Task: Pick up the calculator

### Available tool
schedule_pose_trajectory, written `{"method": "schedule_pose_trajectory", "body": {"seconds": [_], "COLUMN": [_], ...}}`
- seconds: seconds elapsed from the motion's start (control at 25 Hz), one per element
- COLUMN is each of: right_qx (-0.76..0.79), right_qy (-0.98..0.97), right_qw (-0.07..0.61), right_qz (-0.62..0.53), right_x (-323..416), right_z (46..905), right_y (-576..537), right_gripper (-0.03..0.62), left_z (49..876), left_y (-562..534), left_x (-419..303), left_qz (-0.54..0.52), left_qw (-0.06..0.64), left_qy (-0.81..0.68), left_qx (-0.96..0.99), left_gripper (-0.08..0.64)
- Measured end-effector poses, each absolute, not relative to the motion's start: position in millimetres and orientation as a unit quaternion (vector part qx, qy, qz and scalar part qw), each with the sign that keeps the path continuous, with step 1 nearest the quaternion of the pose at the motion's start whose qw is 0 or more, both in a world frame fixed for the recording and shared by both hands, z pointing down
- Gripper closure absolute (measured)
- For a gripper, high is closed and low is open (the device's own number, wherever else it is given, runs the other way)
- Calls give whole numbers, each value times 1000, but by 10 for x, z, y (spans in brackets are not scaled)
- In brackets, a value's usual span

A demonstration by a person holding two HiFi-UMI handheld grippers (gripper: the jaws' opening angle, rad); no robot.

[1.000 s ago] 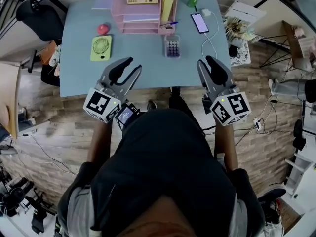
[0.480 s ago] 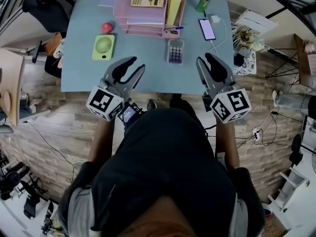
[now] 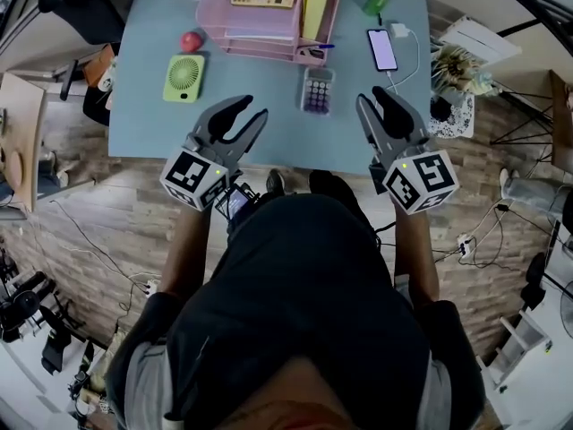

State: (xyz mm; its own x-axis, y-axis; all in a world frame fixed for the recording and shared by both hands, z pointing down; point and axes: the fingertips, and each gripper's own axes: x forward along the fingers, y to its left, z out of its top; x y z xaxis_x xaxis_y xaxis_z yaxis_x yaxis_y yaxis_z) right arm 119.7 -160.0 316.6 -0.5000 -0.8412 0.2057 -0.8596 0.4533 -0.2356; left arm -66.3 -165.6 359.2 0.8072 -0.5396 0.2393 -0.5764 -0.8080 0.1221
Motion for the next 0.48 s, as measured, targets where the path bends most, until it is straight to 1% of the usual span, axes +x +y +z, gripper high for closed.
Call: {"method": "schedule_pose_trajectory", "body": {"seconds": [0.48], "right_qx": [473], "right_qy": [-857], "right_qw": [42], "right_qz": [198], "right_x": [1395], "right_z": [3642], "right_y": [-1987], "right_gripper": [485], "left_z": [4079], "left_y": [-1888], "left_x": [-327], "left_qz": [131], "left_qw": [138], "left_qy": [-296], "left_qx": [936], "left_gripper": [367]}}
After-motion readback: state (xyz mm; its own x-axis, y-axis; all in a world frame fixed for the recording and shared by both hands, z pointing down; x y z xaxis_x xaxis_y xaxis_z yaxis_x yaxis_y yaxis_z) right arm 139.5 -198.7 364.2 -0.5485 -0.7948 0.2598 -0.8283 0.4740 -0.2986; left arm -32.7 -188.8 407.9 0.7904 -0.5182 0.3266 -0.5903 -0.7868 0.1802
